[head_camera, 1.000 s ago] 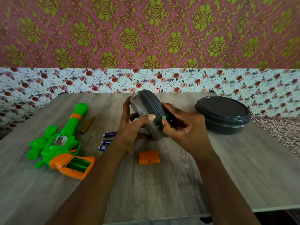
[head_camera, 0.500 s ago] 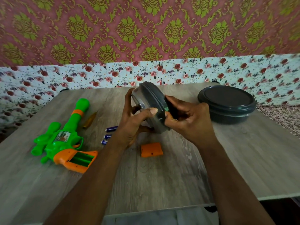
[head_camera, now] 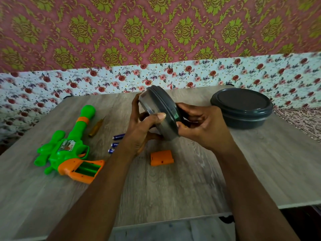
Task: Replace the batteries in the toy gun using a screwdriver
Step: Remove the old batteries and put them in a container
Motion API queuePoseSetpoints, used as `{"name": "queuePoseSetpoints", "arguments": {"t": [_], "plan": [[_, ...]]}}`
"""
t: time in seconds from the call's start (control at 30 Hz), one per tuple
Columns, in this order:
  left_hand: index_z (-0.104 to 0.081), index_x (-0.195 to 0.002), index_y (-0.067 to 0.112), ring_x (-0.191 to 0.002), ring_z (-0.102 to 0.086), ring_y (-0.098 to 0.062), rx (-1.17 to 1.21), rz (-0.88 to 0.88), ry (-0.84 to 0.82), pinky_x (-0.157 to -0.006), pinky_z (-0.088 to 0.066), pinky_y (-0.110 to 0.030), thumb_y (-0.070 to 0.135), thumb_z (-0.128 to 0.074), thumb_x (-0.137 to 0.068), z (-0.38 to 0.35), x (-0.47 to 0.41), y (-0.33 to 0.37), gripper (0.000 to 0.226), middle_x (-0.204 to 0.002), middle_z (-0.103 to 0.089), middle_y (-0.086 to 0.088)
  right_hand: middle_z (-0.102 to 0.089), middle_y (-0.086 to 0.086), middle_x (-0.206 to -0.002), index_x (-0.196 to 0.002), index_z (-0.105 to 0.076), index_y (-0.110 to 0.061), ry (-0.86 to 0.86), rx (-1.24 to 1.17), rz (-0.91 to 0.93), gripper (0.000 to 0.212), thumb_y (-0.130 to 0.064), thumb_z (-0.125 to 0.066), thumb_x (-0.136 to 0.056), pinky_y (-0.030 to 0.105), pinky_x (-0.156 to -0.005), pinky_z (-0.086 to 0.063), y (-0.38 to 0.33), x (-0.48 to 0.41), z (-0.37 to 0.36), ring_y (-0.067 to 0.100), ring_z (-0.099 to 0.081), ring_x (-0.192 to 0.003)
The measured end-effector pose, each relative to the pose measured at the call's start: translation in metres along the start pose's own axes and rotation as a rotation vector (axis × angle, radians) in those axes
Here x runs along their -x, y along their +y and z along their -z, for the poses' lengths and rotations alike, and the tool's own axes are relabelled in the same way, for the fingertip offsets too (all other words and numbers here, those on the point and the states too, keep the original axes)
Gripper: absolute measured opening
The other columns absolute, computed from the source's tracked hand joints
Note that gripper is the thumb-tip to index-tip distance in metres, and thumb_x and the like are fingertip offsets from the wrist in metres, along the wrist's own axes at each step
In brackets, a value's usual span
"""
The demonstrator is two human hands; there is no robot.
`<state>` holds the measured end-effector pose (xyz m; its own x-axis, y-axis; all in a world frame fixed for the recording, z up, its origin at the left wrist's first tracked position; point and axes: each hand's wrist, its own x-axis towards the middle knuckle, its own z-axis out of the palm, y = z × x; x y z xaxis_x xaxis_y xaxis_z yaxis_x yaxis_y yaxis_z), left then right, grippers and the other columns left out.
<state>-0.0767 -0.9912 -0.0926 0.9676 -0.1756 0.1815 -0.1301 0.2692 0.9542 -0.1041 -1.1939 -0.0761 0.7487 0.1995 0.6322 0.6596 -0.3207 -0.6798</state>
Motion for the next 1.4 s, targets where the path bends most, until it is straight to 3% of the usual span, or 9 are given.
{"name": "queuePoseSetpoints", "arguments": {"t": [0.2,0.33,0.43,0.53,0.63,0.93,1.13,1.3,1.4], "plan": [[-0.028,-0.152,0.051,-0.119,-0.063,-0.042,0.0,0.017,0.004,-0.067,-0.06,-0.052,0.03,-0.084,-0.063,0.001,-0.002,-0.001,0.108,-0.135,-0.057,-0.01,-0.078,0.006,-0.092,-0.119,-0.072,-0.016,0.073,0.205,0.111,0.04,-0.014,-0.072,-0.079,0.042,-0.074,-0.065,-0.006,0.0,-0.004,0.02,-0.077,-0.083],[-0.029,-0.151,0.051,-0.121,-0.062,-0.045,-0.012,0.005,0.007,-0.064,-0.06,-0.05,0.03,-0.085,-0.063,0.002,-0.005,-0.002,0.107,-0.14,-0.054,-0.018,-0.068,-0.003,-0.074,-0.109,-0.073,-0.009,0.086,0.33,0.179,0.031,-0.013,-0.071,-0.078,0.031,-0.065,-0.063,-0.01,-0.001,-0.006,0.007,-0.067,-0.062],[-0.029,-0.151,0.05,-0.12,-0.063,-0.043,-0.017,0.003,0.006,-0.068,-0.06,-0.053,0.032,-0.085,-0.062,0.001,-0.004,-0.002,0.107,-0.14,-0.054,-0.015,-0.056,-0.01,-0.07,-0.105,-0.072,-0.006,0.087,0.38,0.216,0.028,-0.01,-0.072,-0.077,0.021,-0.062,-0.059,-0.012,-0.002,-0.007,-0.005,-0.053,-0.059],[-0.033,-0.148,0.049,-0.116,-0.066,-0.04,-0.02,-0.012,0.004,-0.067,-0.06,-0.054,0.031,-0.084,-0.062,0.0,-0.002,-0.001,0.102,-0.138,-0.056,-0.011,-0.055,-0.007,-0.068,-0.101,-0.072,-0.006,0.084,0.374,0.219,0.024,-0.009,-0.071,-0.077,0.025,-0.06,-0.059,-0.014,-0.003,-0.007,-0.005,-0.051,-0.058],[-0.033,-0.147,0.051,-0.12,-0.062,-0.043,-0.013,-0.009,0.011,-0.067,-0.061,-0.053,0.03,-0.085,-0.062,-0.001,-0.002,-0.002,0.102,-0.141,-0.052,-0.014,-0.056,-0.001,-0.062,-0.094,-0.071,-0.009,0.078,0.344,0.192,0.016,-0.008,-0.07,-0.078,0.033,-0.053,-0.055,-0.013,-0.003,-0.005,0.009,-0.054,-0.051],[-0.034,-0.146,0.052,-0.125,-0.057,-0.047,-0.007,-0.014,0.0,-0.071,-0.06,-0.063,0.031,-0.089,-0.062,-0.003,-0.005,-0.006,0.102,-0.145,-0.049,-0.017,-0.059,0.002,-0.063,-0.092,-0.073,-0.005,0.075,0.322,0.195,0.015,-0.008,-0.071,-0.077,0.024,-0.052,-0.052,-0.01,-0.003,-0.002,0.011,-0.054,-0.05],[-0.033,-0.146,0.052,-0.125,-0.057,-0.048,-0.027,-0.004,-0.012,-0.068,-0.06,-0.059,0.033,-0.089,-0.06,-0.004,-0.006,-0.003,0.104,-0.145,-0.05,-0.019,-0.061,0.006,-0.063,-0.087,-0.073,0.0,0.106,0.299,0.201,0.016,-0.003,-0.073,-0.072,0.018,-0.054,-0.05,-0.011,-0.002,0.0,0.006,-0.054,-0.053],[-0.037,-0.143,0.05,-0.124,-0.057,-0.05,-0.017,-0.006,-0.026,-0.067,-0.06,-0.056,0.031,-0.089,-0.062,-0.006,-0.005,-0.001,0.098,-0.143,-0.051,-0.021,-0.071,0.019,-0.074,-0.091,-0.073,0.006,0.174,0.215,0.197,0.022,0.003,-0.074,-0.069,0.035,-0.057,-0.06,-0.012,-0.002,0.0,0.031,-0.07,-0.065],[-0.036,-0.144,0.051,-0.122,-0.059,-0.048,-0.009,-0.002,-0.01,-0.067,-0.06,-0.054,0.032,-0.087,-0.062,-0.006,-0.003,-0.002,0.098,-0.142,-0.052,-0.019,-0.073,0.018,-0.078,-0.094,-0.074,0.005,0.175,0.188,0.202,0.022,0.006,-0.073,-0.072,0.033,-0.06,-0.061,-0.01,-0.002,-0.002,0.026,-0.072,-0.067]]}}
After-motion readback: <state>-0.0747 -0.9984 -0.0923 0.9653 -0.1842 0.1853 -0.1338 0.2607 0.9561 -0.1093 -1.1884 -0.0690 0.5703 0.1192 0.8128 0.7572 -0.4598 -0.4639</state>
